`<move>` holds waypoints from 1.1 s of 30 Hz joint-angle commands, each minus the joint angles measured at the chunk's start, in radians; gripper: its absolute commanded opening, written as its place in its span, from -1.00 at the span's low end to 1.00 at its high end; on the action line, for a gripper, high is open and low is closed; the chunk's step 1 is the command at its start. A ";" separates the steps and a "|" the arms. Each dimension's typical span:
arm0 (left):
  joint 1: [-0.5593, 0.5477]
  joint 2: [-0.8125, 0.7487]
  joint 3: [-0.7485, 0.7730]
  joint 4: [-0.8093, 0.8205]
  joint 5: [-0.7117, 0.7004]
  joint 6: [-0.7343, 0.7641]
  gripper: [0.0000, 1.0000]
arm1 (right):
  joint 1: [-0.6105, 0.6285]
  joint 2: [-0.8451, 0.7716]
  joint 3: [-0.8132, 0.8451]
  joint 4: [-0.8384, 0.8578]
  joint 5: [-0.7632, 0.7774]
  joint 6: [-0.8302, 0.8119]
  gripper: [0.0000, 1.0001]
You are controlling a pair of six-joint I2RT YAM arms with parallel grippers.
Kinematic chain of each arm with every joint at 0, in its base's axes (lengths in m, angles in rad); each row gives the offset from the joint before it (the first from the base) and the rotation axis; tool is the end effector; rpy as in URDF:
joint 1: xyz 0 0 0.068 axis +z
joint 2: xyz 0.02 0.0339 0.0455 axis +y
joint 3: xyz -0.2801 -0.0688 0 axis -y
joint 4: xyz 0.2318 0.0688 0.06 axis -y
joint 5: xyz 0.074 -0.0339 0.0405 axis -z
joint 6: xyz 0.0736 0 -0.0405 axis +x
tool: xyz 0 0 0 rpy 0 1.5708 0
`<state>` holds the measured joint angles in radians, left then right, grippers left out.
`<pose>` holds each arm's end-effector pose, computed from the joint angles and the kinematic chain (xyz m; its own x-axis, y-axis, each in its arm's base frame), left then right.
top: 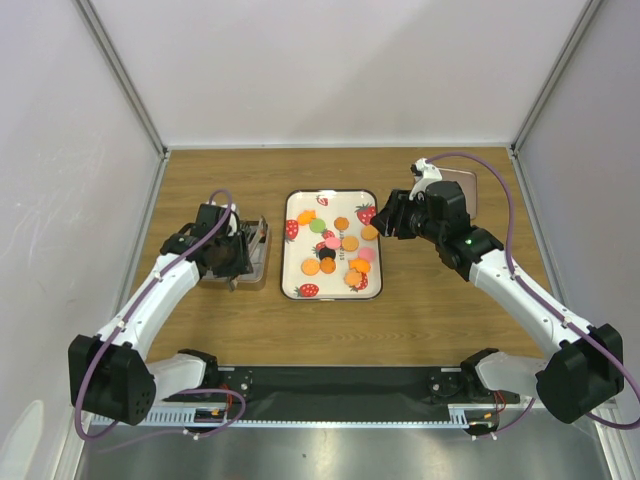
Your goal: Pack the cookies
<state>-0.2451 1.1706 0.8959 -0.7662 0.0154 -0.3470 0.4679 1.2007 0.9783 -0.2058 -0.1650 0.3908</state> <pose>0.2179 -0.0557 0.2390 -0.8723 -0.1323 -0.4708 -0.0494 0.9816 -0.1844 0.2546 0.1422 0.3212 -0.5629 0.1365 -0.8151 -0.3935 0.8230 0.4096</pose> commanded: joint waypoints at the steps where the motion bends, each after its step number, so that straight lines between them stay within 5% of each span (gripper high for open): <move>1: 0.009 -0.026 0.003 0.038 0.020 0.019 -0.07 | 0.003 -0.003 0.023 0.014 0.010 -0.010 0.08; 15: -0.025 -0.080 0.167 -0.056 0.017 0.014 -0.13 | 0.006 0.000 0.025 0.014 0.010 -0.010 0.08; 26: -0.368 0.052 0.238 -0.007 -0.061 -0.098 -0.12 | 0.005 0.000 0.026 0.006 0.024 -0.015 0.08; 33: -0.488 0.198 0.248 0.039 -0.077 -0.110 -0.10 | 0.005 -0.004 0.028 0.005 0.024 -0.015 0.08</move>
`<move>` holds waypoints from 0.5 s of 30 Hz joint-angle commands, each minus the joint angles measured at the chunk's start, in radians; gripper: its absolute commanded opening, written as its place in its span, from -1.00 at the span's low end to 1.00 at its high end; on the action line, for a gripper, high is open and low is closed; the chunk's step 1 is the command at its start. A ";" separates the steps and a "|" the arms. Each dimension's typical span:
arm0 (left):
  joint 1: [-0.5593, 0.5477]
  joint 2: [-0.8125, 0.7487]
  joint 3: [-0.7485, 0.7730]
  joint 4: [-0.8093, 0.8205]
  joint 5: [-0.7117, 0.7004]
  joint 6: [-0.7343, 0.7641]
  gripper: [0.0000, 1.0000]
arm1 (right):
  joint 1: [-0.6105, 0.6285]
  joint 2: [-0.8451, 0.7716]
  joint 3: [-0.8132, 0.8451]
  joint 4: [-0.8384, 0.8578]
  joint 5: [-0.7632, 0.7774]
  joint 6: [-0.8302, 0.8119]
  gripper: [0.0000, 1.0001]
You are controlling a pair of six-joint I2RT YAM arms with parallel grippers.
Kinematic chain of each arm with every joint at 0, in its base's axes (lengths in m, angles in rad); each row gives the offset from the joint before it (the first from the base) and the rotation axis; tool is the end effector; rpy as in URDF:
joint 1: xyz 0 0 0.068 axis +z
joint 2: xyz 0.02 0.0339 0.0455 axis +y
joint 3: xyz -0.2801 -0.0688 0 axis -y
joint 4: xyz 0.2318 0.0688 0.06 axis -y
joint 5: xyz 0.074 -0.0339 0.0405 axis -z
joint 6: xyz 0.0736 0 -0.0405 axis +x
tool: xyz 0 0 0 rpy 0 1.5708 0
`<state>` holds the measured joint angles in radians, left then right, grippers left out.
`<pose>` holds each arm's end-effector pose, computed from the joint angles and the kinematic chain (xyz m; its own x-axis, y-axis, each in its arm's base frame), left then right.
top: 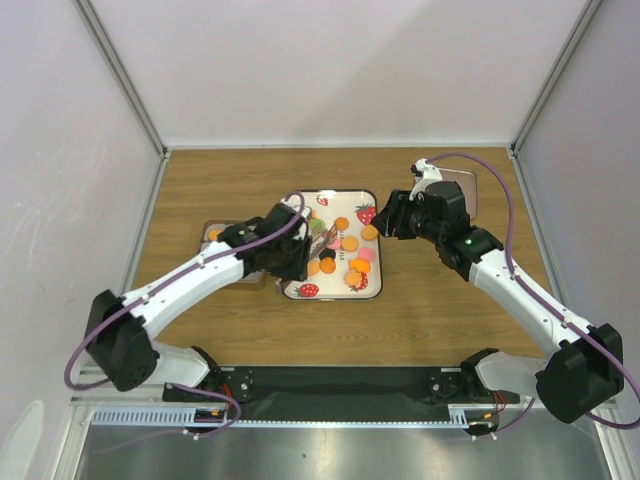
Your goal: Pack the cookies
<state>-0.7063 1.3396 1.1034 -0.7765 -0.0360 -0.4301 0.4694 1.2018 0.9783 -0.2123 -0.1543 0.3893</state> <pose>0.2097 -0.1754 0.2651 -0.8510 0.1782 -0.4941 0.3073 0.9318 -0.1931 0.2547 0.1419 0.3199 -0.5651 0.1339 -0.8141 -0.3856 0.8295 0.4041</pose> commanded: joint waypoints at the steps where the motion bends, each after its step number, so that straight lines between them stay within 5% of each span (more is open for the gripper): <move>1: -0.039 0.047 0.045 0.051 -0.028 -0.025 -0.10 | 0.003 -0.005 0.026 0.011 0.013 -0.015 0.08; 15: -0.079 0.174 0.093 0.037 -0.096 0.004 -0.06 | 0.002 -0.010 0.026 0.011 0.010 -0.015 0.08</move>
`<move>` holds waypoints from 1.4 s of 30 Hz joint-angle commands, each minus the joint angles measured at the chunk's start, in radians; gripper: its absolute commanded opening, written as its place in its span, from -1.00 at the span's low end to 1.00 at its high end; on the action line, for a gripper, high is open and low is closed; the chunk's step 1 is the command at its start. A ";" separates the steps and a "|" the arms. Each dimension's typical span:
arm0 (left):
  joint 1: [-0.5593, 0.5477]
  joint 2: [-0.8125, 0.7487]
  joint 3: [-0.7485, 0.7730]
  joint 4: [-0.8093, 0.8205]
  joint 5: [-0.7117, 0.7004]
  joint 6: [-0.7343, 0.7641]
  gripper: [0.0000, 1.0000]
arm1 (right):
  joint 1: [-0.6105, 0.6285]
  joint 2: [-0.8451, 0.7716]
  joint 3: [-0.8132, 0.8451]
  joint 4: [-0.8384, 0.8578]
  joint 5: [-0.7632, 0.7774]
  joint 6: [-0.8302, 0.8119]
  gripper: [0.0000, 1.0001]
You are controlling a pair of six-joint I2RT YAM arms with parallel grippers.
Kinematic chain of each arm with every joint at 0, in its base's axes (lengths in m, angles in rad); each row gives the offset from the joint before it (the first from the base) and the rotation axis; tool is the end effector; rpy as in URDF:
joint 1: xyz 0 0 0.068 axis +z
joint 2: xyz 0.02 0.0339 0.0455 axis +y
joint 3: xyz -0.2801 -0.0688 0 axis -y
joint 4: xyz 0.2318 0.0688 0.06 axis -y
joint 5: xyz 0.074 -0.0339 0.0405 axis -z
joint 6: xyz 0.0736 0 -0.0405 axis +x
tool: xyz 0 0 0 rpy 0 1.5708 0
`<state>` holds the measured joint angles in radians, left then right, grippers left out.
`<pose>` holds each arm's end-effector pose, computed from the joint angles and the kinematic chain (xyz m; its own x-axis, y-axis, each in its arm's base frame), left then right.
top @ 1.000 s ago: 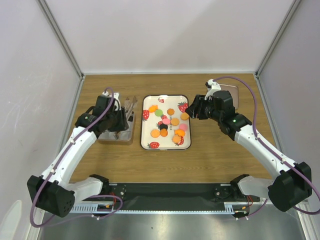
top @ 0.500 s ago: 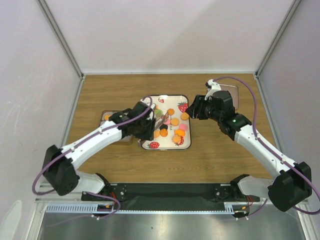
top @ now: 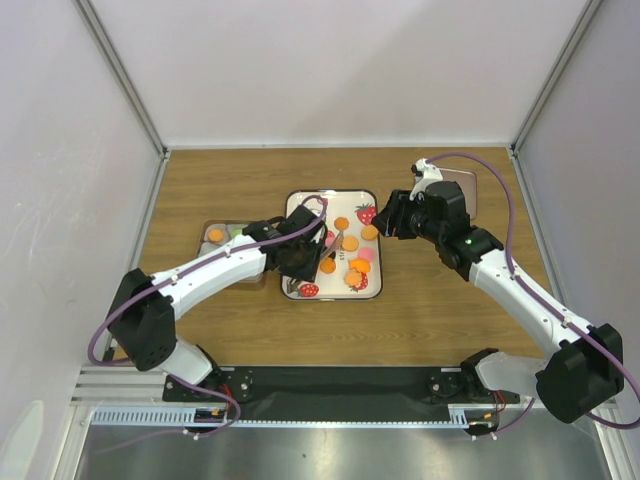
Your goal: Pack the cookies
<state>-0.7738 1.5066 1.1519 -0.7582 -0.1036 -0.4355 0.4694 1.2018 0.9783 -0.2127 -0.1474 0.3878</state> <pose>0.2237 -0.2079 0.2367 -0.8611 0.2548 -0.4399 0.3299 0.9384 -0.1024 0.2550 0.1414 0.3199 -0.5629 0.1339 -0.8156 -0.3816 0.8332 0.4002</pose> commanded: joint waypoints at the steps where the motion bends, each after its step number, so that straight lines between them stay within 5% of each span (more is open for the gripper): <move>1: -0.015 0.010 0.045 0.017 -0.030 0.011 -0.06 | 0.002 -0.011 0.026 0.012 0.003 -0.012 0.08; 29: -0.015 0.063 0.058 0.005 -0.044 0.050 -0.03 | 0.002 -0.013 0.026 0.010 0.005 -0.013 0.09; 42: -0.015 0.055 0.077 -0.006 -0.079 0.058 -0.24 | 0.002 -0.011 0.026 0.010 0.003 -0.013 0.09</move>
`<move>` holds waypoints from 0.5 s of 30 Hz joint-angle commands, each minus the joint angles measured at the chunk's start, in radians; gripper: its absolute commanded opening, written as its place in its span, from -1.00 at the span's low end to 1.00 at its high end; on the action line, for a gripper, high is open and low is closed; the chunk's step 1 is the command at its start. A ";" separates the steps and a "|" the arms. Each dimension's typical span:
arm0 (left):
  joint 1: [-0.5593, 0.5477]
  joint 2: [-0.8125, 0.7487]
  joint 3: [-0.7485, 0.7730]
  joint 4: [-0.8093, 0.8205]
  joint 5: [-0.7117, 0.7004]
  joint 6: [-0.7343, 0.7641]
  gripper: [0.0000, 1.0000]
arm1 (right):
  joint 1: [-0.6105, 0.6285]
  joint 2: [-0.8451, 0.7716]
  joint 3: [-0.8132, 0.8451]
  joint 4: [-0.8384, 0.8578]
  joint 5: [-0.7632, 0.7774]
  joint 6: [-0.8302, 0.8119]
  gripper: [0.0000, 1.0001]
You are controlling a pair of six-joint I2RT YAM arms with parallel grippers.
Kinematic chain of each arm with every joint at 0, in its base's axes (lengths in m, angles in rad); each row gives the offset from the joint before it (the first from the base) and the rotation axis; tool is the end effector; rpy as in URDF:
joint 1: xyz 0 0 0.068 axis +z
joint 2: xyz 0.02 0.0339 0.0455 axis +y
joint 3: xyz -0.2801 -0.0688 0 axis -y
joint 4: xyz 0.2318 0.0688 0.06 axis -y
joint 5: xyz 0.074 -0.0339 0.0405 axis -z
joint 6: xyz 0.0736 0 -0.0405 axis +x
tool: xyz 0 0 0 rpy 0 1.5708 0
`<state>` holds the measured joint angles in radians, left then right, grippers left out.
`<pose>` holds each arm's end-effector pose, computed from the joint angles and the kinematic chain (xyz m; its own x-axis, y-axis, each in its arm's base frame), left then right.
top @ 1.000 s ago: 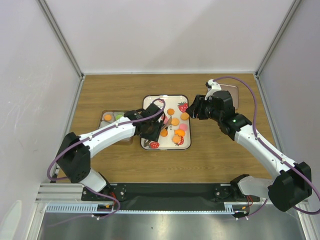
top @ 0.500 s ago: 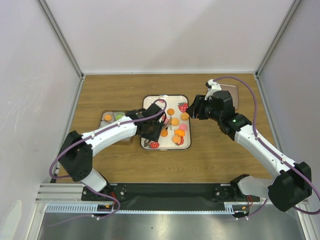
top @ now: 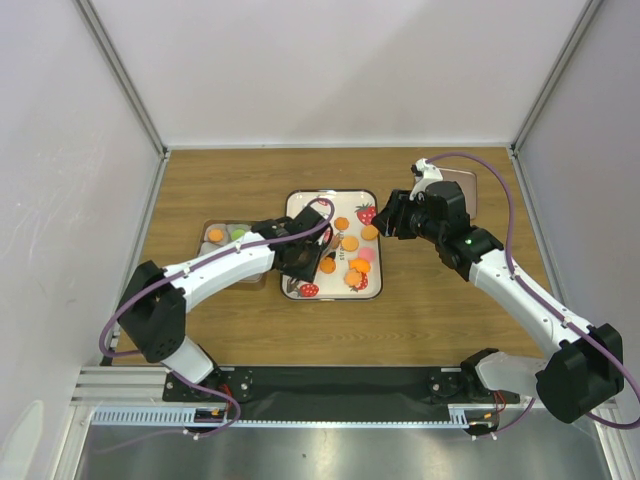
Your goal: Pack the cookies
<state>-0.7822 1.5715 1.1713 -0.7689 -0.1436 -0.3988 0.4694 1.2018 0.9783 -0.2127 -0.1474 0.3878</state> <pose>0.2305 -0.2142 0.2234 -0.8571 0.3099 -0.4114 0.3527 0.9352 -0.0304 0.2550 0.1414 0.3199 -0.5629 0.1339 -0.8156 -0.3816 0.8332 0.4002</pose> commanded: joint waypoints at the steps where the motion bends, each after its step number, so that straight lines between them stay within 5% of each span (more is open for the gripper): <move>1: -0.008 -0.016 0.060 0.003 -0.047 0.023 -0.27 | 0.003 -0.010 0.026 0.012 0.003 -0.015 0.08; 15: 0.011 -0.209 0.056 -0.081 -0.142 -0.015 -0.30 | 0.000 0.001 0.031 0.009 -0.007 -0.013 0.08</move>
<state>-0.7815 1.4590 1.2079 -0.8177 -0.2394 -0.3927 0.4694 1.2018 0.9783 -0.2127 -0.1478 0.3874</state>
